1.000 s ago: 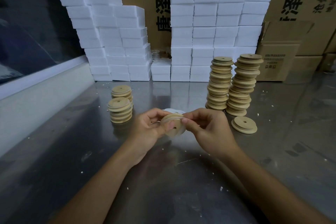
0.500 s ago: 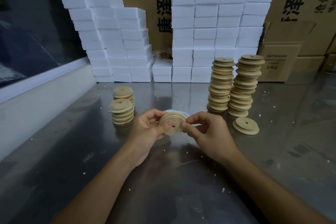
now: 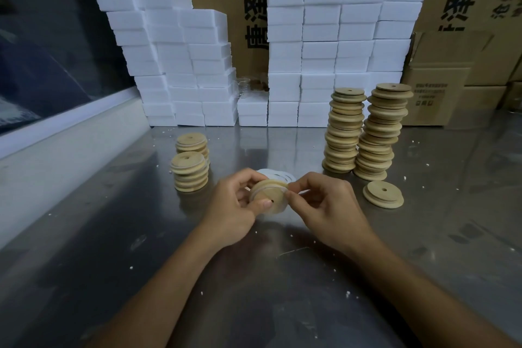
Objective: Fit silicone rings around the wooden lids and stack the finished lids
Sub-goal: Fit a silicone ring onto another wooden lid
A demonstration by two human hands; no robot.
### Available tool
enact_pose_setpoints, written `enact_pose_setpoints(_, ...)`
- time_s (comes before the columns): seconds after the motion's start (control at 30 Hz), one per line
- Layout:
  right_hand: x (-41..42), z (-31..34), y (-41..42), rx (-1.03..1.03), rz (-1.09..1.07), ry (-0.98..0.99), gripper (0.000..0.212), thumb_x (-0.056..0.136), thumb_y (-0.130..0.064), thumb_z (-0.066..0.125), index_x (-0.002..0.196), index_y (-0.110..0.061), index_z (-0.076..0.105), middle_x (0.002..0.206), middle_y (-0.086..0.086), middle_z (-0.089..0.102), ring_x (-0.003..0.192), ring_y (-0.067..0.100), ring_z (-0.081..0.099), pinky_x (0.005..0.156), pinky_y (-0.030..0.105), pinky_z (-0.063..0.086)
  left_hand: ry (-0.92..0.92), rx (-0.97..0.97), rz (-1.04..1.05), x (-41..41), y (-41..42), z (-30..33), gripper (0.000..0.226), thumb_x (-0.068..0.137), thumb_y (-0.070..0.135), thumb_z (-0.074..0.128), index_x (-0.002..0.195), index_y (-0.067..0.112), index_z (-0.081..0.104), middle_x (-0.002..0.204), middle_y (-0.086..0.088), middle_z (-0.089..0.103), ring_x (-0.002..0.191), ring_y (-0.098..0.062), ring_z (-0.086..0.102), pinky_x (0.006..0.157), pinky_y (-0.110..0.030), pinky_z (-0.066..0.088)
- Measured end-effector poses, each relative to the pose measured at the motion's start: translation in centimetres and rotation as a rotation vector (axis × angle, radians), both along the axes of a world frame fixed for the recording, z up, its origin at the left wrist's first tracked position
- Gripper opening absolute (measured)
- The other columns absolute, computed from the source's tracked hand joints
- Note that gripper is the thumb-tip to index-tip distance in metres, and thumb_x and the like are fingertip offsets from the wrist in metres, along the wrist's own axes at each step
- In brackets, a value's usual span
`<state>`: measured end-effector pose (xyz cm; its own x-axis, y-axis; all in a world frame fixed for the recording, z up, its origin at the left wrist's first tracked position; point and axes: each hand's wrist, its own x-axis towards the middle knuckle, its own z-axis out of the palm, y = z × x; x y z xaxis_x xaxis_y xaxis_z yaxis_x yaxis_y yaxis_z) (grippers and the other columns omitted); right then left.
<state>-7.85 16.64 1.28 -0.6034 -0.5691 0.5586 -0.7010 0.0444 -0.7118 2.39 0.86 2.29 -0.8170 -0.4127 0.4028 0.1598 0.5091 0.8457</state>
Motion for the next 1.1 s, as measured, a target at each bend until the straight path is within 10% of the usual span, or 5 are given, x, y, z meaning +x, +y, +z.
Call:
enact_pose_setpoints(0.43, -0.14, 0.05, 0.22, 0.019, 0.015, -0.040, 0.007, 0.084, -0.016, 0.076, 0.091, -0.017, 0.076, 0.083, -0.009, 0.075, 0.074, 0.003, 0.072, 0.068, 0.022, 0.059, 0.020, 0.119, 0.024, -0.14, -0.25, -0.53, 0.031, 0.073, -0.006, 0.078, 0.085, 0.020, 0.066, 0.087, 0.002, 0.072, 0.076, -0.009, 0.070, 0.068, -0.021, 0.056)
enact_pose_setpoints(0.73, 0.36, 0.09, 0.00, -0.102, -0.058, -0.033, 0.005, 0.083, -0.011, 0.077, 0.086, -0.015, 0.077, 0.080, -0.010, 0.076, 0.073, 0.000, 0.071, 0.071, 0.028, 0.060, 0.006, 0.433, -0.049, 0.05, 0.44, -0.20, 0.025, 0.073, -0.006, 0.077, 0.081, 0.008, 0.059, 0.087, -0.010, 0.074, 0.081, -0.024, 0.070, 0.077, -0.046, 0.060)
enact_pose_setpoints(1.1, 0.28, 0.91, 0.16, -0.085, 0.001, -0.159, 0.004, 0.083, -0.007, 0.076, 0.082, -0.010, 0.077, 0.078, -0.002, 0.077, 0.071, 0.012, 0.073, 0.070, 0.030, 0.061, -0.011, 0.356, -0.086, 0.27, -0.08, 0.13, 0.025, 0.076, -0.014, 0.071, 0.086, 0.005, 0.058, 0.079, -0.001, 0.074, 0.075, -0.013, 0.070, 0.064, -0.021, 0.056)
